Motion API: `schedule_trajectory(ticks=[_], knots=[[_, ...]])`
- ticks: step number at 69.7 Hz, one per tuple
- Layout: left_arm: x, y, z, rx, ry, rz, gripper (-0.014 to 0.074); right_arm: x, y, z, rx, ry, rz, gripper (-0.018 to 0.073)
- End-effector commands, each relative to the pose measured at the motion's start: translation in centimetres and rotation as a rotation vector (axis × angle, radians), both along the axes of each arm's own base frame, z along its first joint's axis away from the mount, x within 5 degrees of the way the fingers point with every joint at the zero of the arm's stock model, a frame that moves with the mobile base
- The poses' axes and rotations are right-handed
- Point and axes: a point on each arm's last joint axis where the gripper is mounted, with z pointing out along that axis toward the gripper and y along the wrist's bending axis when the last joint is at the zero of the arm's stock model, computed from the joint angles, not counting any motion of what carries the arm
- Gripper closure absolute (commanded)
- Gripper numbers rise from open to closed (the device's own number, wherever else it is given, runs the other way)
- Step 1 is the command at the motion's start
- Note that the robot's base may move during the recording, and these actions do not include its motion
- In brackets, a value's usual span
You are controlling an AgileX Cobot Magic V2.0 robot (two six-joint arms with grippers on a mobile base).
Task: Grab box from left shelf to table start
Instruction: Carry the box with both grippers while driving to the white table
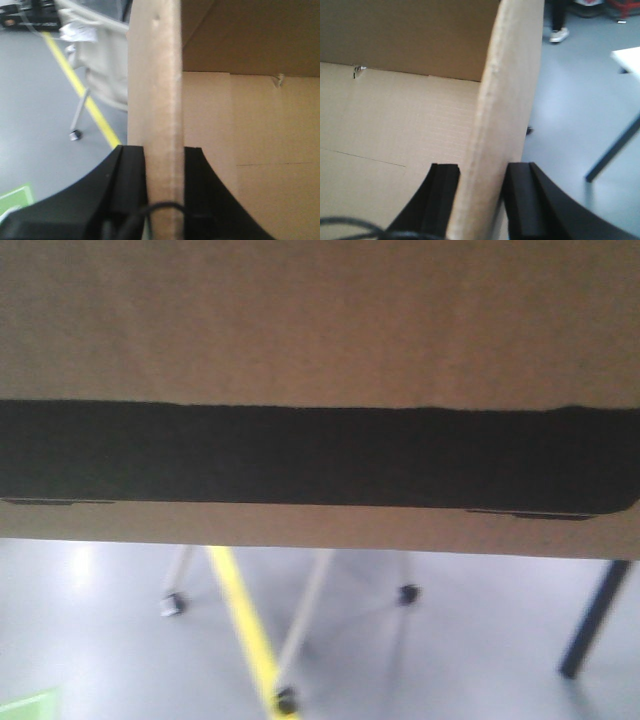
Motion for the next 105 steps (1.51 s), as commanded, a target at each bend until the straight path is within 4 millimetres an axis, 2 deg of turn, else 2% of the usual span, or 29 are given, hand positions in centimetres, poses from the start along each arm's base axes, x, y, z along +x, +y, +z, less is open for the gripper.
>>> schedule_trajectory(ticks=[1, 105], knots=[[-0.8, -0.56, 2.8, -0.181, -0.156, -0.059, 0.07, 0.05, 0.07, 2.28, 0.038, -0.164, 0.003, 0.0503], [-0.8, -0.56, 2.8, -0.181, -0.156, -0.059, 0.07, 0.05, 0.07, 2.27, 0.038, -0.164, 0.003, 0.0503]])
